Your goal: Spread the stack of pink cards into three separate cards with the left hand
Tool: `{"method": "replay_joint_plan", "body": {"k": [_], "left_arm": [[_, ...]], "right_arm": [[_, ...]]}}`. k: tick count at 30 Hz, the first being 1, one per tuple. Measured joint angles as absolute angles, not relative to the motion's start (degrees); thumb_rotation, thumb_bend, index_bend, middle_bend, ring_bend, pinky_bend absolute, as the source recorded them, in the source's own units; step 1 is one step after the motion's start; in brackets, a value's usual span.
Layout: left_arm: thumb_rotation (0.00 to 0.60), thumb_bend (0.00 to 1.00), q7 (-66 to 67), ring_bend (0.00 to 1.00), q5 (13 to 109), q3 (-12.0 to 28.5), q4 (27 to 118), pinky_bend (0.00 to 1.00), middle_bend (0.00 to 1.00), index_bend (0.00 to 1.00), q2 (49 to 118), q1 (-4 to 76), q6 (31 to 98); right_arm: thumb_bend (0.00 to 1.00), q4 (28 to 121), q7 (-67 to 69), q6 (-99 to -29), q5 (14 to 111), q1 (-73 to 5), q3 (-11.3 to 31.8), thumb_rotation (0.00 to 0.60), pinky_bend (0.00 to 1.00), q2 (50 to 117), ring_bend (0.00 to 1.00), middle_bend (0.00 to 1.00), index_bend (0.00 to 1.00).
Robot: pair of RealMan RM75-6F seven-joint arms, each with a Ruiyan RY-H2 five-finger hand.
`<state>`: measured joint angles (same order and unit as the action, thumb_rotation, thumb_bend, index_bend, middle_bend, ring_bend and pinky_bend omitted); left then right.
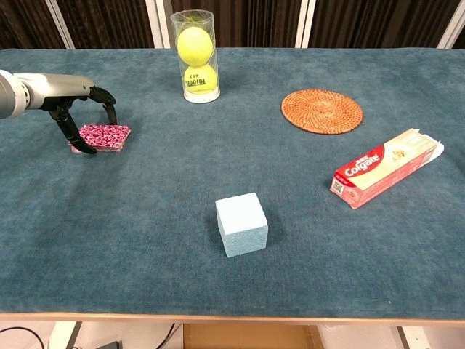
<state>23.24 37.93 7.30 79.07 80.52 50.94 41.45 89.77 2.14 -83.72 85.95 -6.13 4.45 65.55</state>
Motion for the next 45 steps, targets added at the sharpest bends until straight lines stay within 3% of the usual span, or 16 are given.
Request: {"method": "replay_joint_plan", "body": {"k": [45], "left_arm": [[0.6,0.27,24.93,0.0,34.4,5.71,78.43,0.0,0.15,0.48,81.67,53.52,43.1]], "right_arm": [[0.21,89.95,2.03,-83.1,85.15,-6.3,4.55,0.6,0.19,65.44,0.05,0.04,0.16]]}}
